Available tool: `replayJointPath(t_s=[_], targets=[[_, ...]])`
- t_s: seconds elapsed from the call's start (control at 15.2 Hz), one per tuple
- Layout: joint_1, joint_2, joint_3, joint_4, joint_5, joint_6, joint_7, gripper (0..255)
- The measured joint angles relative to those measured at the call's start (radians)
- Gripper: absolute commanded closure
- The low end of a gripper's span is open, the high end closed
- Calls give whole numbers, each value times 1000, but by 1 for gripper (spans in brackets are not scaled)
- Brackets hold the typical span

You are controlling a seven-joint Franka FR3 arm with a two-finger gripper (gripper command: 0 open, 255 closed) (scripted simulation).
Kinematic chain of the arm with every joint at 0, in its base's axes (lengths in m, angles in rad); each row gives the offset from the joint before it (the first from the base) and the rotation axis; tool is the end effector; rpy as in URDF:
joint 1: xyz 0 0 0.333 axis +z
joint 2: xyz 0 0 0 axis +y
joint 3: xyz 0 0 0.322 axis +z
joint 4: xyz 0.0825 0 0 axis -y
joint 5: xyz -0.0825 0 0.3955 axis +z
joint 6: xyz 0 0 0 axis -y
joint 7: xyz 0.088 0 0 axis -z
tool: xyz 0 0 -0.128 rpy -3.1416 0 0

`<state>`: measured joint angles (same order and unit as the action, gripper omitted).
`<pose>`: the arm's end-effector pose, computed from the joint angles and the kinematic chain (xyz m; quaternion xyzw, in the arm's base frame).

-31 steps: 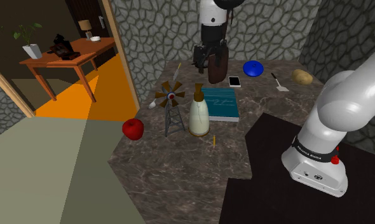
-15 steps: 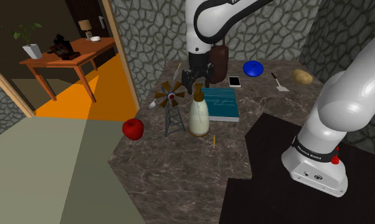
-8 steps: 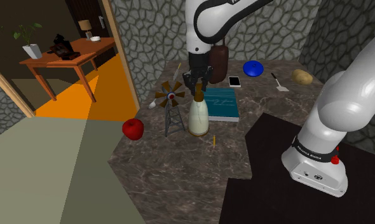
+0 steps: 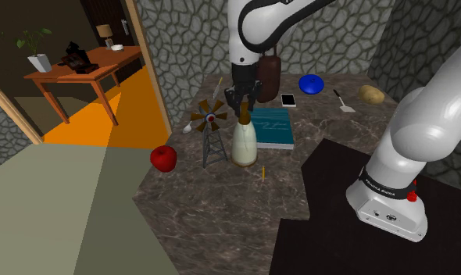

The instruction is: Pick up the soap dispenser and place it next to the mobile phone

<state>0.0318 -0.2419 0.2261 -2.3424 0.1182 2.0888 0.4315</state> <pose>0.4553 0.1292 0.4048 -0.9925 0.1196 0.0156 0.0201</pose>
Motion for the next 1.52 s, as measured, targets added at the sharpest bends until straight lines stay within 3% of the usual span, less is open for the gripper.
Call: replayJointPath(t_s=[1.52], targets=[[-5, -63, -18, 243, -5, -306, 8, 255]])
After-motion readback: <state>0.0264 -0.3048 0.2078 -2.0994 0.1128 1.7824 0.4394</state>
